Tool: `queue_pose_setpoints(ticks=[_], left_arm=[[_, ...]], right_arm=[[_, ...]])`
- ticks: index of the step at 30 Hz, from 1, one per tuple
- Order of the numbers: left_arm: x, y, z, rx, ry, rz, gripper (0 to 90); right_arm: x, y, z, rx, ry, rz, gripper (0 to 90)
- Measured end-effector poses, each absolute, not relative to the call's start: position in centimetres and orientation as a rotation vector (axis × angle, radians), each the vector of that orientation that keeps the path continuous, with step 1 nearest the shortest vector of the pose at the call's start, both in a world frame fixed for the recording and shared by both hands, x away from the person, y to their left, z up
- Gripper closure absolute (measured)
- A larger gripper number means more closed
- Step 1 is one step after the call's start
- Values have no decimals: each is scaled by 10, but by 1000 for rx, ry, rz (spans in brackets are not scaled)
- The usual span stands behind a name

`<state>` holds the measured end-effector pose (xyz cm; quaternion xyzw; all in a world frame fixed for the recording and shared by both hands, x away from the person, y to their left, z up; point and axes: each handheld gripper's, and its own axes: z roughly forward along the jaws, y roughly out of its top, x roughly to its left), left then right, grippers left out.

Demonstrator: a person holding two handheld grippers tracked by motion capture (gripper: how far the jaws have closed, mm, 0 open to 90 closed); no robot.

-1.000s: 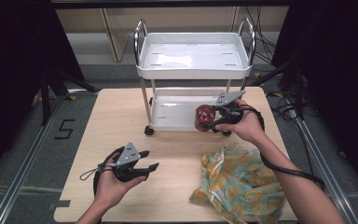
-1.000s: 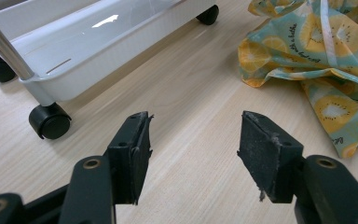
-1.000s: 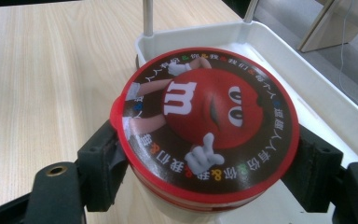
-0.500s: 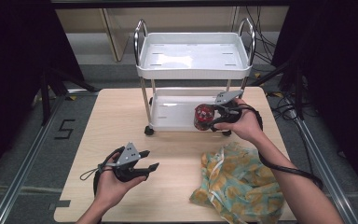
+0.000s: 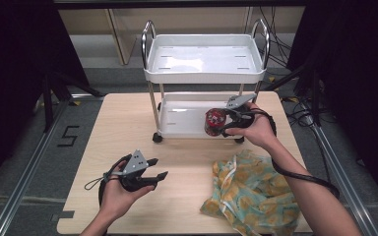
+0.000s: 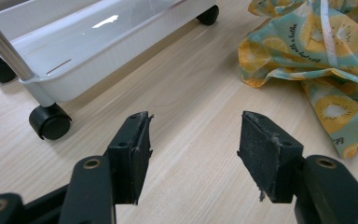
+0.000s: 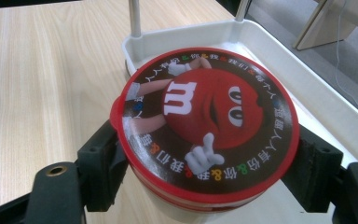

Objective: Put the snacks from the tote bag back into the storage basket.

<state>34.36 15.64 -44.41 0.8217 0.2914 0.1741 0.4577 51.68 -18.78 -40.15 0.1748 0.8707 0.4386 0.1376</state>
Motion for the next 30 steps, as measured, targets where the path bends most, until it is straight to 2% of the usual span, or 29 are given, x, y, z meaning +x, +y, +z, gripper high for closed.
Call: queue_pose_setpoints(ticks=[30], left_arm=[[345,158,-443,2032,690,454,426]], right_arm=[[523,-180,-403,533,2512,1272,263]])
